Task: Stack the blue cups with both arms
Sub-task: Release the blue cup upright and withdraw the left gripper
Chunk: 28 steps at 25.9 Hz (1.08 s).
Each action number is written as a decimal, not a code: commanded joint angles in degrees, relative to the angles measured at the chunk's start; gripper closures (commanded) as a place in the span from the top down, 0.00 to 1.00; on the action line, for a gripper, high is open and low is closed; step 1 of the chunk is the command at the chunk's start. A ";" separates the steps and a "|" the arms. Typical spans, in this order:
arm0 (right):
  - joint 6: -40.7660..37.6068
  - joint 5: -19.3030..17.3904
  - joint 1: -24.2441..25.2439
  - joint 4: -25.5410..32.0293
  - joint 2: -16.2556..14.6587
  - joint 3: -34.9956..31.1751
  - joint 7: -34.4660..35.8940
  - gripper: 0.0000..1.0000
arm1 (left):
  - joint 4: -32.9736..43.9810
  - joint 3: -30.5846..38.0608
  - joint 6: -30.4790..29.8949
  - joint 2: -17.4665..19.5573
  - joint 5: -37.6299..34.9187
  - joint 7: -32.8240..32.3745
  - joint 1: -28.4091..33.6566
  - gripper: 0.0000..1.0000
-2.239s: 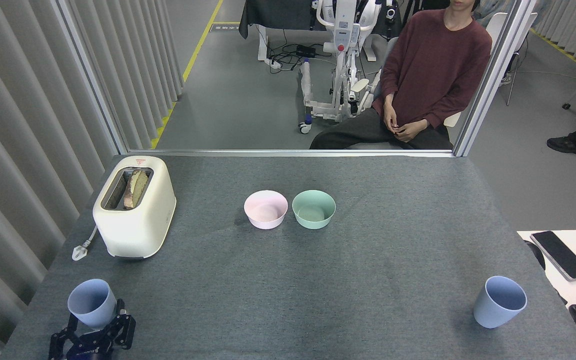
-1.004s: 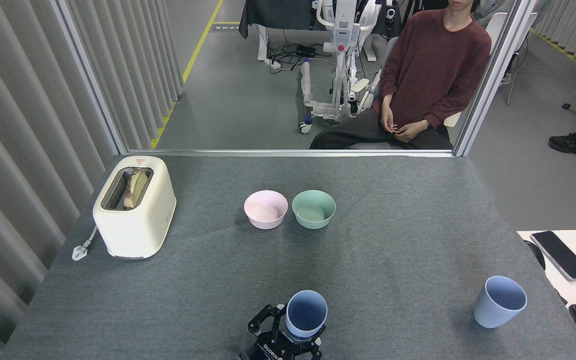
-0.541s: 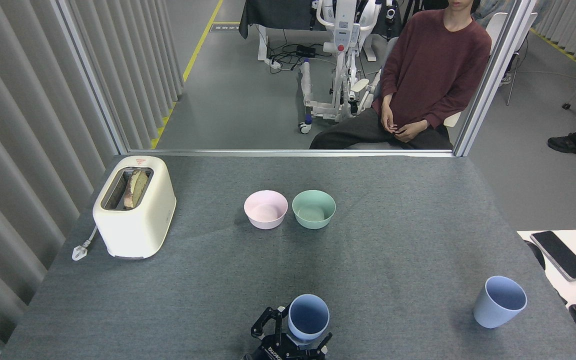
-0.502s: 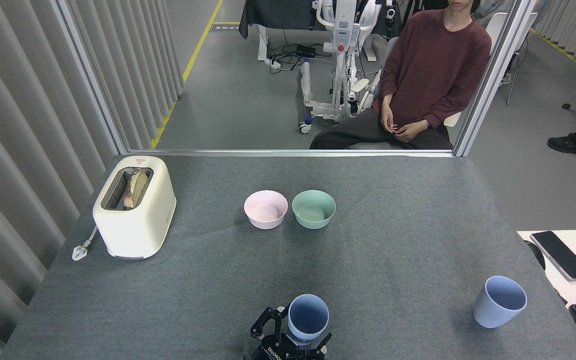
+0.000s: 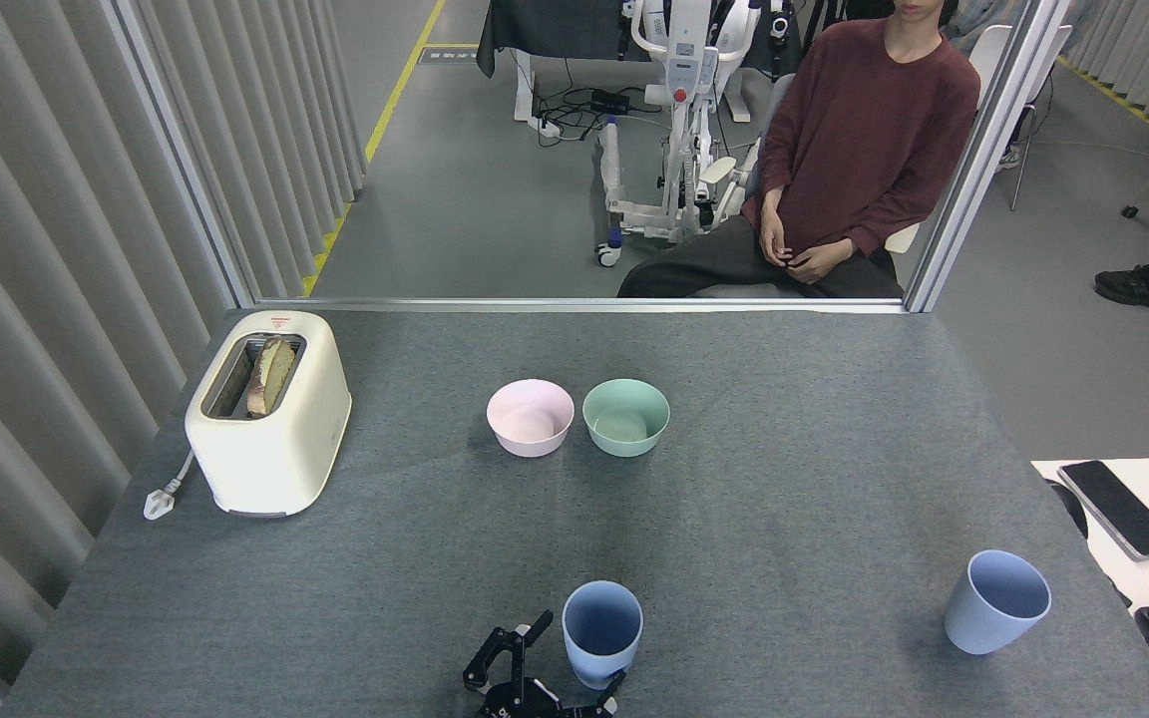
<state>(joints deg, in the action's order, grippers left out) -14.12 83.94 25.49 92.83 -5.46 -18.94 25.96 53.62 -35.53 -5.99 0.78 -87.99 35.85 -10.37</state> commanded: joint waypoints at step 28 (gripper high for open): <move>2.87 -0.53 -17.58 -16.45 -3.24 -0.22 -11.81 1.00 | 16.26 36.32 -3.24 15.30 22.42 -11.24 16.61 1.00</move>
<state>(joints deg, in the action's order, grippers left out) -11.45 83.48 9.43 78.24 -6.95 -19.11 14.50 69.58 -0.21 -8.44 15.64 -66.29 24.80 5.81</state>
